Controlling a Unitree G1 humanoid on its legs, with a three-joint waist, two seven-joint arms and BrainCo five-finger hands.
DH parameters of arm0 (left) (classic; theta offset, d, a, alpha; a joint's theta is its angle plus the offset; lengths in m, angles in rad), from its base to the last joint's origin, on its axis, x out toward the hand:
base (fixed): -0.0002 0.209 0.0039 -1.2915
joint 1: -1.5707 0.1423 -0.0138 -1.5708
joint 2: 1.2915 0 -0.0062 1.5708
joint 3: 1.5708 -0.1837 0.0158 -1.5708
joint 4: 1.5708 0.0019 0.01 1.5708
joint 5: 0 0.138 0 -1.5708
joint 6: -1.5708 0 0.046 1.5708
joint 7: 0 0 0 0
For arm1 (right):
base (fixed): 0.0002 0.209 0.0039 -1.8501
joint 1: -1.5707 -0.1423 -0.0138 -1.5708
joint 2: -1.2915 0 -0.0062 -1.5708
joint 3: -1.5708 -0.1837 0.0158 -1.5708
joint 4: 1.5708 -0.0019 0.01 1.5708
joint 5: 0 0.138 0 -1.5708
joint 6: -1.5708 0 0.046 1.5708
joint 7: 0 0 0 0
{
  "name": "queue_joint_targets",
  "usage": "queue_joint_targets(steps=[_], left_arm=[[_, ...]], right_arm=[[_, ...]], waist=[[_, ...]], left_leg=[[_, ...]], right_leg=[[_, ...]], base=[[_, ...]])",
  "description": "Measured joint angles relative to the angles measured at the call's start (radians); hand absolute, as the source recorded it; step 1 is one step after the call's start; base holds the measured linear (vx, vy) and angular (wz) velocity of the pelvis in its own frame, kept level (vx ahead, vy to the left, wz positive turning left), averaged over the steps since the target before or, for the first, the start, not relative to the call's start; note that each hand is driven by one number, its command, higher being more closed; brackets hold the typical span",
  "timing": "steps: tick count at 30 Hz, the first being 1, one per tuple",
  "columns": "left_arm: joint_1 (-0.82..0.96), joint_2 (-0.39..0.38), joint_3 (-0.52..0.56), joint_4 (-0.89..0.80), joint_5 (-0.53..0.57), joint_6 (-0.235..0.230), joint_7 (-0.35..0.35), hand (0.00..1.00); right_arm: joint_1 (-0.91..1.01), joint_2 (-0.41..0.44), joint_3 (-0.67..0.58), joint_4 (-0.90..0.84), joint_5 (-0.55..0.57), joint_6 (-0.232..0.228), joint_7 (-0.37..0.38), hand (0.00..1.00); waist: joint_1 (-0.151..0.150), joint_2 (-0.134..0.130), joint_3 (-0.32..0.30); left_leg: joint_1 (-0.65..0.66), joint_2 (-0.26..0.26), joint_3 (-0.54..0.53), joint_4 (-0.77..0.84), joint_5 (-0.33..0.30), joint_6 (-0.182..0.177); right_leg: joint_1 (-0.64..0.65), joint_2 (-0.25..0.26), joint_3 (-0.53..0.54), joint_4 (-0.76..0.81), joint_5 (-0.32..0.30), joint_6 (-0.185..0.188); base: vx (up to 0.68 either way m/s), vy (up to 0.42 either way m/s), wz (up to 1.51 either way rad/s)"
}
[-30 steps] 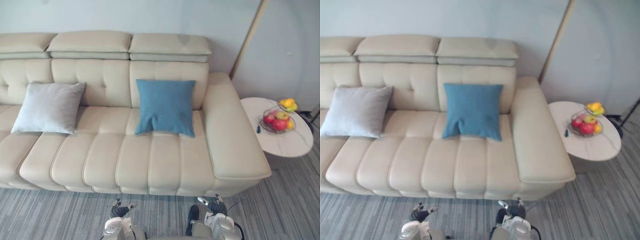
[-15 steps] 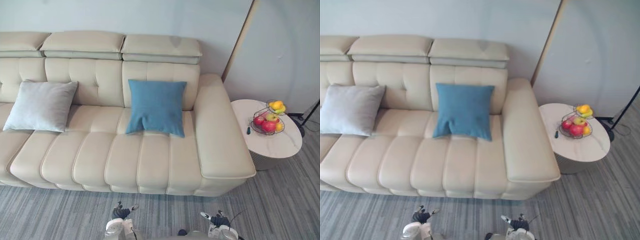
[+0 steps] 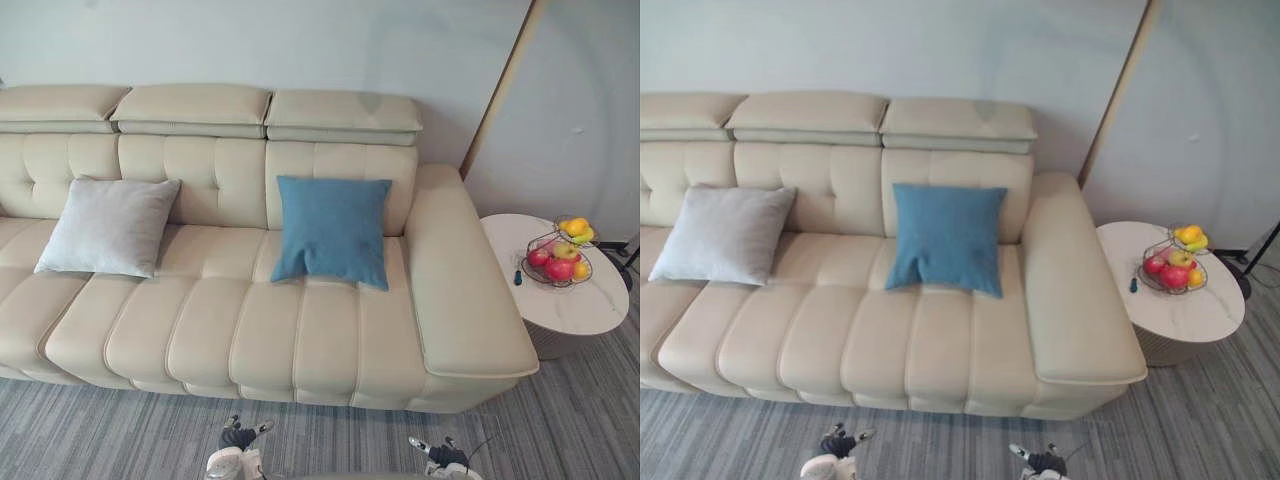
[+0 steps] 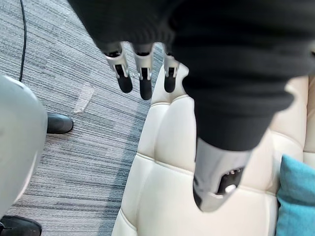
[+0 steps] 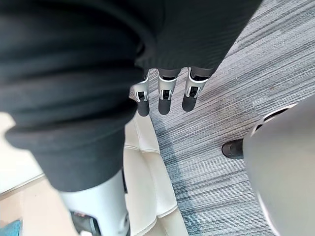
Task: Pick up cushions and gather them together orderly.
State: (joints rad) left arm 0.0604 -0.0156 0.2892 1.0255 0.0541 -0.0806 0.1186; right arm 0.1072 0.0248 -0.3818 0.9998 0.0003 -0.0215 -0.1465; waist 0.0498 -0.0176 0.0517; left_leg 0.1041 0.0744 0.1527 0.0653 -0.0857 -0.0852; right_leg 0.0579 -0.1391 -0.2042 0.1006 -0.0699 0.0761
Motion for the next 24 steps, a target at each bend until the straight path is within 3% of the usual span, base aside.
queue_joint_targets(steps=[8, 11, 13, 14, 15, 16, 17, 18, 20, 22, 24], left_arm=[[0.015, 0.013, 0.009, 0.022, -0.021, 0.007, -0.017, 0.0], [0.011, 0.01, 0.009, 0.021, -0.034, 0.007, -0.017, 0.0], [0.01, 0.013, 0.009, 0.02, -0.035, 0.007, -0.019, 0.0], [0.01, 0.015, 0.009, 0.017, -0.035, 0.007, -0.022, 0.0], [0.009, 0.019, 0.007, 0.003, -0.036, 0.006, -0.024, 0.0], [0.006, 0.026, 0.006, -0.003, -0.037, 0.006, -0.026, 0.0], [-0.002, 0.031, 0.005, -0.003, -0.037, 0.006, -0.028, 0.0], [-0.01, 0.035, 0.005, -0.002, -0.037, 0.008, -0.029, 0.0], [-0.016, 0.03, -0.002, 0.009, -0.037, 0.011, -0.033, 0.0], [-0.026, 0.012, -0.014, 0.009, -0.037, 0.01, -0.038, 0.0], [-0.034, -0.002, -0.013, 0.008, -0.037, 0.009, -0.042, 0.0]], right_arm=[[0.009, -0.001, -0.009, -0.006, 0.022, 0.01, 0.011, 0.0], [0.005, -0.003, 0.001, -0.028, 0.021, 0.015, 0.011, 0.0], [-0.007, -0.004, 0.04, -0.047, 0.02, 0.019, 0.011, 0.0], [-0.008, -0.004, 0.042, -0.047, 0.02, 0.019, 0.011, 0.0], [-0.009, -0.007, 0.039, -0.052, 0.021, 0.018, 0.011, 0.0], [-0.013, -0.001, 0.04, -0.062, 0.021, 0.017, 0.011, 0.0], [-0.012, 0.004, 0.04, -0.069, 0.02, 0.017, 0.011, 0.0], [-0.006, 0.009, 0.036, -0.069, 0.02, 0.015, 0.011, 0.0], [-0.01, 0.002, 0.031, -0.075, 0.02, 0.007, 0.012, 0.0], [-0.025, -0.009, 0.029, -0.07, 0.019, 0.005, 0.012, 0.0], [-0.029, -0.03, 0.019, -0.069, 0.021, 0.003, 0.018, 0.0]], waist=[[-0.014, -0.005, 0.016], [-0.011, -0.001, 0.025], [-0.013, 0.005, 0.035], [-0.013, 0.005, 0.037], [-0.013, 0.007, 0.037], [-0.015, -0.006, 0.043], [-0.015, -0.015, 0.047], [-0.019, -0.024, 0.056], [-0.04, -0.007, 0.067], [-0.051, 0.002, 0.078], [-0.054, 0.013, 0.087]], left_leg=[[0.048, 0.01, 0.067, -0.014, -0.001, -0.004], [0.052, 0.043, 0.193, 0.017, -0.043, -0.013], [0.052, 0.081, 0.339, 0.059, -0.083, -0.027], [0.05, 0.092, 0.384, 0.069, -0.083, -0.032], [0.045, 0.11, 0.46, 0.078, -0.089, -0.036], [0.044, 0.122, 0.513, 0.078, -0.087, -0.04], [0.05, 0.122, 0.531, 0.078, -0.083, -0.047], [0.066, 0.128, 0.566, 0.078, -0.08, -0.051], [0.082, 0.144, 0.582, 0.076, -0.065, -0.061], [0.124, 0.142, 0.587, 0.061, -0.037, -0.074], [0.129, 0.163, 0.583, 0.156, -0.021, -0.083]], right_leg=[[0.0, 0.016, 0.08, 0.007, 0.003, 0.0], [-0.072, 0.059, 0.203, 0.028, 0.013, -0.01], [-0.148, 0.105, 0.302, 0.05, 0.023, -0.027], [-0.169, 0.102, 0.28, 0.06, 0.02, -0.033], [-0.211, 0.072, 0.174, 0.105, 0.007, -0.053], [-0.256, 0.019, 0.001, 0.161, -0.008, -0.075], [-0.265, -0.011, -0.087, 0.18, -0.011, -0.083], [-0.27, -0.047, -0.211, 0.2, 0.015, -0.089], [-0.271, -0.038, -0.268, 0.224, -0.005, -0.11], [-0.272, -0.029, -0.241, 0.266, -0.046, -0.109], [-0.283, -0.033, -0.2, 0.337, -0.113, -0.115]], base=[[-0.03, 0.001, -0.25], [-0.09, -0.004, -1.29], [-0.06, -0.025, -1.93], [-0.04, -0.018, -1.83], [0.01, -0.003, -1.61], [0.03, -0.009, -1.52], [0.14, -0.04, -1.34], [0.18, -0.089, -1.07], [0.19, -0.162, -0.74], [0.14, -0.149, -0.37], [0.17, -0.189, -0.42]])
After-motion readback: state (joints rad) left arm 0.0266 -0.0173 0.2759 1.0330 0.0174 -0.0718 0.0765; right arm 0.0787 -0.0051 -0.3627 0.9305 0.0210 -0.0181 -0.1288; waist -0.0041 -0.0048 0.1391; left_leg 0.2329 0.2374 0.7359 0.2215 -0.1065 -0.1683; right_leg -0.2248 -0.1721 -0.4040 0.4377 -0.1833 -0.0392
